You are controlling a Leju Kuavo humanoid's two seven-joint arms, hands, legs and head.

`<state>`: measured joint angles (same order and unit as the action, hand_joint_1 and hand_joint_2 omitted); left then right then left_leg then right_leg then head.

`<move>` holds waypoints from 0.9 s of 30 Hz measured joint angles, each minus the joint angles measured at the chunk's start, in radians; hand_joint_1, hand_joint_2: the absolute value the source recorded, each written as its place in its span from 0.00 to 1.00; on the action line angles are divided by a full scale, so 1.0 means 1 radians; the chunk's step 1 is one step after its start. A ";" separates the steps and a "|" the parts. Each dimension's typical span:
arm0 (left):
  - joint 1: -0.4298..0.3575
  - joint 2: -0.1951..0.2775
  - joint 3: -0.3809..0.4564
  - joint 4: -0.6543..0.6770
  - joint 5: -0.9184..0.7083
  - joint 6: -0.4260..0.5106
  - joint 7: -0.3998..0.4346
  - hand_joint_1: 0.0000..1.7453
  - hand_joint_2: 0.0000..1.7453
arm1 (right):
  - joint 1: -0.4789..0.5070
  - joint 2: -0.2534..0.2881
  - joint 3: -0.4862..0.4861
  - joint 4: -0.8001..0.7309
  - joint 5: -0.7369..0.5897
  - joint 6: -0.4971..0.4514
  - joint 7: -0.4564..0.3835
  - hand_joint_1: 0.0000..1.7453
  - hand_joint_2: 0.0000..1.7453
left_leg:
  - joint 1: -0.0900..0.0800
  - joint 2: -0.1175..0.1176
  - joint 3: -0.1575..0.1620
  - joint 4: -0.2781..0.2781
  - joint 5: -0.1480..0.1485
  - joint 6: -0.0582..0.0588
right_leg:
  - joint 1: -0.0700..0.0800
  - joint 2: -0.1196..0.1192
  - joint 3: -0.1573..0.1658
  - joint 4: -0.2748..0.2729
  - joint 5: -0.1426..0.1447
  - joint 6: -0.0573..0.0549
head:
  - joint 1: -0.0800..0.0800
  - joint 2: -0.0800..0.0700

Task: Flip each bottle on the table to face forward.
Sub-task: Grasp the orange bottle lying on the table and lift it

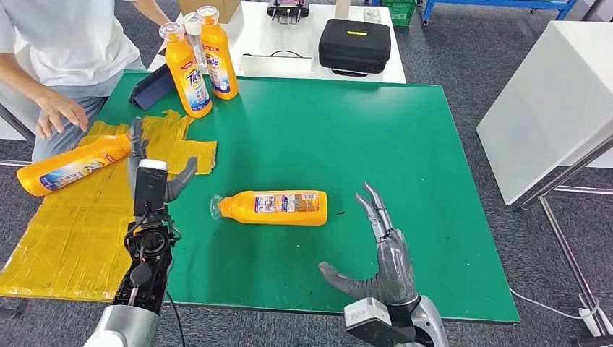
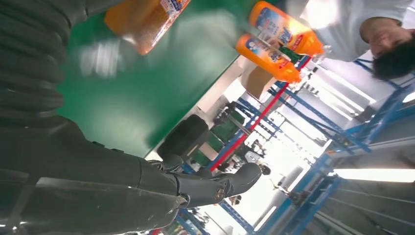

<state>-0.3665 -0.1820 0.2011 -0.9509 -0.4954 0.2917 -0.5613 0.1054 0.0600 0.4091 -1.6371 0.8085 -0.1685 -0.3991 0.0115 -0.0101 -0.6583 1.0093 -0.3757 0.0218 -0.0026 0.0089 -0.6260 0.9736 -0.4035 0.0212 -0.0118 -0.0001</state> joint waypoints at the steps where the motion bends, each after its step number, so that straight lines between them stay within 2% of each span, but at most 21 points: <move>1: 0.004 -0.006 -0.016 -0.014 0.015 -0.017 -0.004 0.00 1.00 | -0.008 0.002 -0.003 0.012 0.013 -0.004 0.015 0.00 1.00 | 0.000 0.000 0.000 0.000 0.000 0.000 | 0.000 0.000 0.000 0.000 0.000 0.000 | 0.000 0.000; 5: 0.014 -0.027 -0.076 -0.060 0.076 -0.096 -0.020 0.00 1.00 | -0.052 0.011 -0.027 0.069 0.093 -0.029 0.107 0.00 1.00 | 0.000 0.000 0.000 0.000 0.000 0.000 | 0.000 0.000 0.000 0.000 0.000 0.000 | 0.000 0.000; 11: 0.014 -0.044 -0.151 -0.093 0.125 -0.155 -0.030 0.00 1.00 | -0.119 0.017 -0.055 0.155 0.130 -0.028 0.163 0.00 1.00 | 0.000 0.001 0.000 0.000 0.000 0.000 | 0.000 0.000 0.000 0.000 0.001 0.000 | 0.000 0.000; 16: 0.015 -0.046 -0.233 -0.113 0.225 -0.235 -0.052 0.00 1.00 | -0.242 0.016 -0.071 0.320 0.173 -0.012 0.223 0.00 1.00 | 0.000 0.001 0.000 0.000 0.001 0.000 | 0.000 0.000 0.000 0.000 0.001 0.000 | 0.000 0.000; 20: 0.018 -0.046 -0.282 -0.122 0.257 -0.251 -0.056 0.00 1.00 | -0.317 0.016 -0.082 0.429 0.187 -0.013 0.241 0.00 1.00 | 0.000 0.000 0.000 0.000 0.001 0.000 | 0.000 0.000 0.001 0.000 0.001 0.001 | 0.000 0.000; 27: 0.018 -0.046 -0.307 -0.126 0.266 -0.252 -0.057 0.00 1.00 | -0.347 0.016 -0.089 0.494 0.194 -0.014 0.247 0.00 1.00 | 0.000 0.000 0.000 0.000 0.001 0.000 | 0.000 0.000 0.000 0.000 0.001 0.001 | 0.000 0.000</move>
<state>-0.3484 -0.2277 -0.1055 -1.0767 -0.2292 0.0393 -0.6184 -0.2414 0.0763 0.3197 -1.1427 1.0025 -0.1825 -0.1516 0.0114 -0.0100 -0.6586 1.0095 -0.3752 0.0221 -0.0025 0.0088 -0.6256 0.9739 -0.4026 0.0218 -0.0122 0.0000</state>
